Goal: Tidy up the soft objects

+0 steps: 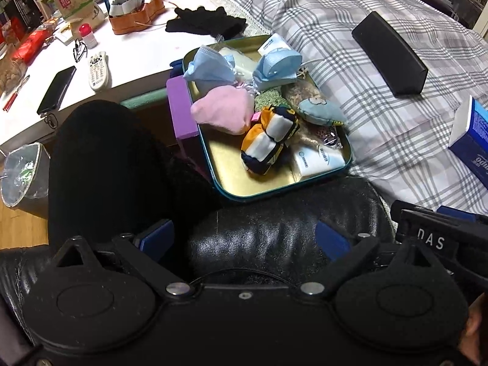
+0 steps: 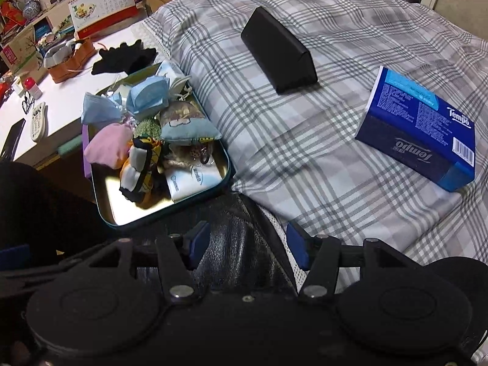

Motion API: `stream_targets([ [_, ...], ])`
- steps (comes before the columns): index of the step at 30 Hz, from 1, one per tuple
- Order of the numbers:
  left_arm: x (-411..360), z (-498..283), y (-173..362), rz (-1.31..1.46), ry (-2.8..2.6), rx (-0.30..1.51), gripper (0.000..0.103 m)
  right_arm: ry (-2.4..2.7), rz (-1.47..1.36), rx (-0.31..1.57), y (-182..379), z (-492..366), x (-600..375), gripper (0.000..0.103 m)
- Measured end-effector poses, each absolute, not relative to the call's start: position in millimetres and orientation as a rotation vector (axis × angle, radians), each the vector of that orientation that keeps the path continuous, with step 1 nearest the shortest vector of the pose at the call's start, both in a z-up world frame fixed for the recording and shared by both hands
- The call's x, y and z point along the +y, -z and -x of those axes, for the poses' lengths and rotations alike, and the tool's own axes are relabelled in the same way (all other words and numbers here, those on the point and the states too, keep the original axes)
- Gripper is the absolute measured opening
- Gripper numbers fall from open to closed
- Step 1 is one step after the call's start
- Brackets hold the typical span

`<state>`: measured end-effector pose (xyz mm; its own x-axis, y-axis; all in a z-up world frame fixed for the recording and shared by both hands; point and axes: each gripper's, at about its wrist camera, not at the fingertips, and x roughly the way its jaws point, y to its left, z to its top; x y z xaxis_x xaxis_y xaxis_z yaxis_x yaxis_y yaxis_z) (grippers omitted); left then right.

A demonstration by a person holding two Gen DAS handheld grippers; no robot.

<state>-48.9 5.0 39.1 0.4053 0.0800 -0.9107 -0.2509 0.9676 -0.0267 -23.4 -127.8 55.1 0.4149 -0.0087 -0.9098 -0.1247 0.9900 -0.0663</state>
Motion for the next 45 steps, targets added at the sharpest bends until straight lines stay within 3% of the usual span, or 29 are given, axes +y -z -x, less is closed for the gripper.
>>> stream_targets([
  [45, 14, 37, -7, 0.19, -0.204, 1.252, 0.096, -0.09, 0.175, 1.203, -34, 11, -120, 0.055],
])
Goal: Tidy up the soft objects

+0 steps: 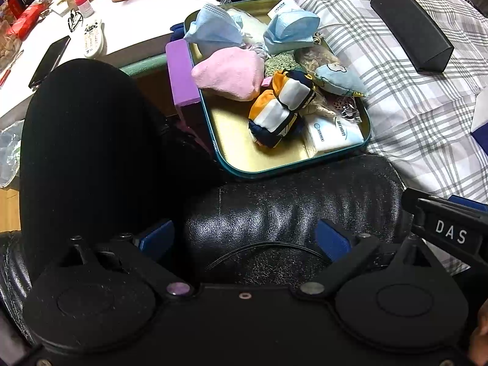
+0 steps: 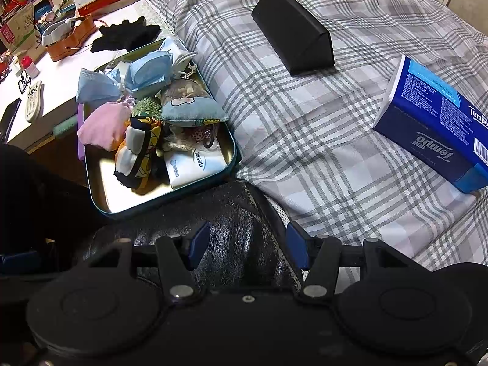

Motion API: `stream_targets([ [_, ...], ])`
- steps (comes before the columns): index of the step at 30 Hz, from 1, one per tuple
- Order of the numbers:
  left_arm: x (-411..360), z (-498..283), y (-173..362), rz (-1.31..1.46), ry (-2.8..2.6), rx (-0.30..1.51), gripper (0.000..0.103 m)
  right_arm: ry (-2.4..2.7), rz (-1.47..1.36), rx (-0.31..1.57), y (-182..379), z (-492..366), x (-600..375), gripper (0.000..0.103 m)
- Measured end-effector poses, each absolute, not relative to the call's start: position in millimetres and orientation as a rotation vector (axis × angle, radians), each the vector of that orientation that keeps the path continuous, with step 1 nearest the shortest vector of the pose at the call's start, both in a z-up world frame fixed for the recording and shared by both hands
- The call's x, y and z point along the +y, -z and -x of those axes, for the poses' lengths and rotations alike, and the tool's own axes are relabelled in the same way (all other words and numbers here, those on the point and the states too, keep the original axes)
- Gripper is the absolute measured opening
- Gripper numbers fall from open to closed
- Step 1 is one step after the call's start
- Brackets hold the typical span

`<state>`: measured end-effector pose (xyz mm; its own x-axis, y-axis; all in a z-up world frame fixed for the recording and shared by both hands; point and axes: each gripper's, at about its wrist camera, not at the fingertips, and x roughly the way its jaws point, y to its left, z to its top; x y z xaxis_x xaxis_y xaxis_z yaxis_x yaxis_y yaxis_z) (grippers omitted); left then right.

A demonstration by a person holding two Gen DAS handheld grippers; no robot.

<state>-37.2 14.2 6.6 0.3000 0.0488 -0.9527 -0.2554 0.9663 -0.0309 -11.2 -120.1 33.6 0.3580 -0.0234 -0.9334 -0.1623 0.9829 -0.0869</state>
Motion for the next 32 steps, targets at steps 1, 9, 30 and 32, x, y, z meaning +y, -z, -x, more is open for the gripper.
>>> stream_targets([
  [1, 14.1, 36.4, -6.0, 0.19, -0.205, 1.253, 0.096, -0.09, 0.175, 1.204, -33.6, 11.2, -120.1, 0.055],
  [9, 13.5, 36.2, -4.3, 0.187, -0.207, 1.26, 0.096, -0.096, 0.178, 1.21, -31.1, 10.4, -120.6, 0.055],
  [30, 13.2, 36.0, -4.0, 0.182, -0.222, 1.257, 0.096, -0.101, 0.175, 1.211, -29.7, 9.9, -119.4, 0.055],
  [32, 13.4, 36.1, -4.1, 0.183, -0.221, 1.257, 0.096, -0.102, 0.175, 1.212, -29.4, 9.8, -119.2, 0.055],
])
